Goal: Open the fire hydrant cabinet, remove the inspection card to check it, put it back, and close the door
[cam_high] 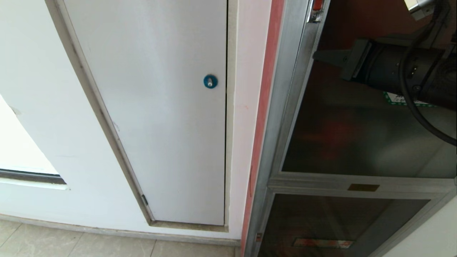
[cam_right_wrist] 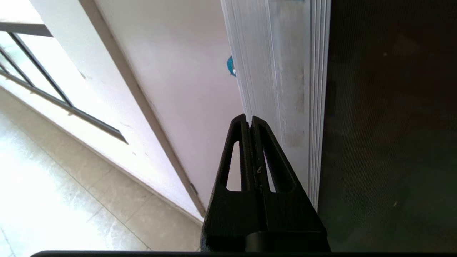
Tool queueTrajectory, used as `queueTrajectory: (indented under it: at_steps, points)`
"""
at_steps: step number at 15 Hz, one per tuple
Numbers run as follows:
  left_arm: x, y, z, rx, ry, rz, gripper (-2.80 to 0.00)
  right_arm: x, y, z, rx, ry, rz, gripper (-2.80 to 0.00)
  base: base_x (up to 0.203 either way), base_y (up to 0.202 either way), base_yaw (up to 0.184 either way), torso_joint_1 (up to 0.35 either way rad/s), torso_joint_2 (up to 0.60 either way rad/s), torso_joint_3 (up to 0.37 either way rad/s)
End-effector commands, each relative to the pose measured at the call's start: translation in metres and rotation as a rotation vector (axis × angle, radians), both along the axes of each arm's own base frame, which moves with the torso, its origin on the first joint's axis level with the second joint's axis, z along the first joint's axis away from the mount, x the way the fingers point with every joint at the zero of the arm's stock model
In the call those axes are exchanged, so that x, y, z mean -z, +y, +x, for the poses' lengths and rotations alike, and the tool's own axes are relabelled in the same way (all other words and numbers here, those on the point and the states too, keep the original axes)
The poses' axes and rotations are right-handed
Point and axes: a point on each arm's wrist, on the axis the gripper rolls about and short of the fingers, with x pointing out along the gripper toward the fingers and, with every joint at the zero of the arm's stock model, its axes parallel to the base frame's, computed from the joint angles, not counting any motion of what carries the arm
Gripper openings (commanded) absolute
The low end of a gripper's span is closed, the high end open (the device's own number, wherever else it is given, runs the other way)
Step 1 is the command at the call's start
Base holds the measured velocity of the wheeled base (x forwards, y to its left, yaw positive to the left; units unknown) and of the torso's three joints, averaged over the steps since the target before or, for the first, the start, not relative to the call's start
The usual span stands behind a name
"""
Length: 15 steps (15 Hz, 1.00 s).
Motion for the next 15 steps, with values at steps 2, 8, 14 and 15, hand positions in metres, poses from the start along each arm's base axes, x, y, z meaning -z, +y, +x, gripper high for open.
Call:
queueTrajectory:
  at_steps: [2, 8, 14, 15]
  points:
    - [0.005, 0.000, 0.001, -0.001, 0.018, -0.001, -2.80, -0.014, -0.003, -0.008, -0.005, -0.042, 0.018, -2.80, 0.000, 0.000, 0.000, 0.000, 0.00, 0.000]
    - [0.005, 0.000, 0.001, -0.001, 0.018, -0.001, -2.80, -0.042, -0.005, -0.013, -0.007, -0.079, 0.033, -2.80, 0.000, 0.000, 0.000, 0.000, 0.00, 0.000]
    - [0.005, 0.000, 0.001, -0.001, 0.018, -0.001, -2.80, -0.072, -0.004, -0.010, -0.010, -0.159, 0.069, -2.80, 0.000, 0.000, 0.000, 0.000, 0.00, 0.000]
    - [0.005, 0.000, 0.001, -0.001, 0.017, -0.001, -2.80, -0.076, -0.003, -0.010, -0.009, -0.174, 0.076, -2.80, 0.000, 0.000, 0.000, 0.000, 0.00, 0.000]
